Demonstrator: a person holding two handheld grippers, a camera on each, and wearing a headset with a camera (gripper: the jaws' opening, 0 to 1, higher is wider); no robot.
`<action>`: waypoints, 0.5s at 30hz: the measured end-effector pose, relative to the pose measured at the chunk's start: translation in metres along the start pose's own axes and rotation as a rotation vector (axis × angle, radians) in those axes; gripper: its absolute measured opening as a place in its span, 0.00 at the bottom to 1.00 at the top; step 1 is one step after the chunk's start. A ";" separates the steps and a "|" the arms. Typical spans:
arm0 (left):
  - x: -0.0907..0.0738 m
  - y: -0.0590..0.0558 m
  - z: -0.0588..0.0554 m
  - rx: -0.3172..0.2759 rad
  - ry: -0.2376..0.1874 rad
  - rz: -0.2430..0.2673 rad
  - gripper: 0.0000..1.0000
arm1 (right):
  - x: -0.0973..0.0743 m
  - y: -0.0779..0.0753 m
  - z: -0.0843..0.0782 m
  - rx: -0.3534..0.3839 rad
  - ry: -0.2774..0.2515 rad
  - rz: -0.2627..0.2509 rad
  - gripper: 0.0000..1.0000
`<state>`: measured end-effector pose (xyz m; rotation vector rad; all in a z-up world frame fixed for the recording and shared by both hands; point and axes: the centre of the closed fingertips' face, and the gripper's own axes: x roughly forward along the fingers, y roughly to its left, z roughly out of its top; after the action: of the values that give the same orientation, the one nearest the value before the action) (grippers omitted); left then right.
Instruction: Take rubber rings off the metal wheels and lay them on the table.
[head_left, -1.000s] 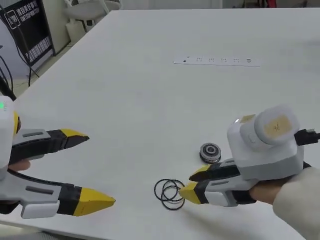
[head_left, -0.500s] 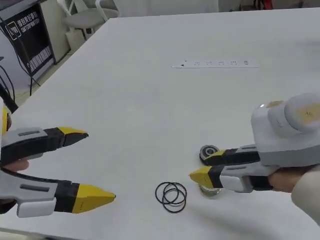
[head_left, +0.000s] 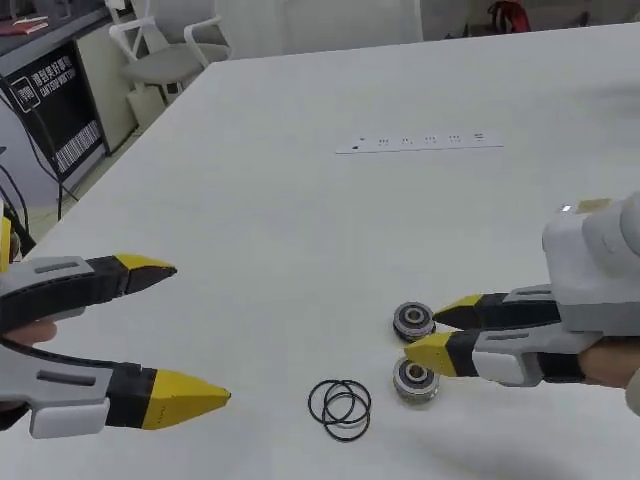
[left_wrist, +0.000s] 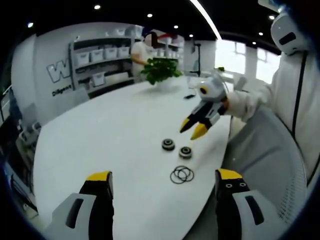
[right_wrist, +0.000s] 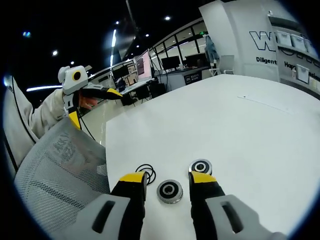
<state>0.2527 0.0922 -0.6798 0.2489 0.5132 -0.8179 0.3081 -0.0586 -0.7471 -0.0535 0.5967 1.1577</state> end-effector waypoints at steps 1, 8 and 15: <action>0.000 0.000 0.001 0.002 0.000 -0.001 0.85 | -0.001 -0.001 0.000 0.001 -0.004 -0.004 0.31; 0.003 -0.003 0.007 0.032 0.016 -0.016 0.85 | -0.012 -0.010 -0.001 0.014 -0.023 -0.036 0.32; 0.009 -0.006 0.015 0.044 0.016 -0.028 0.85 | -0.021 -0.017 -0.004 0.027 -0.036 -0.063 0.32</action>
<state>0.2588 0.0762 -0.6716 0.2894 0.5150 -0.8553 0.3155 -0.0852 -0.7450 -0.0276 0.5746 1.0874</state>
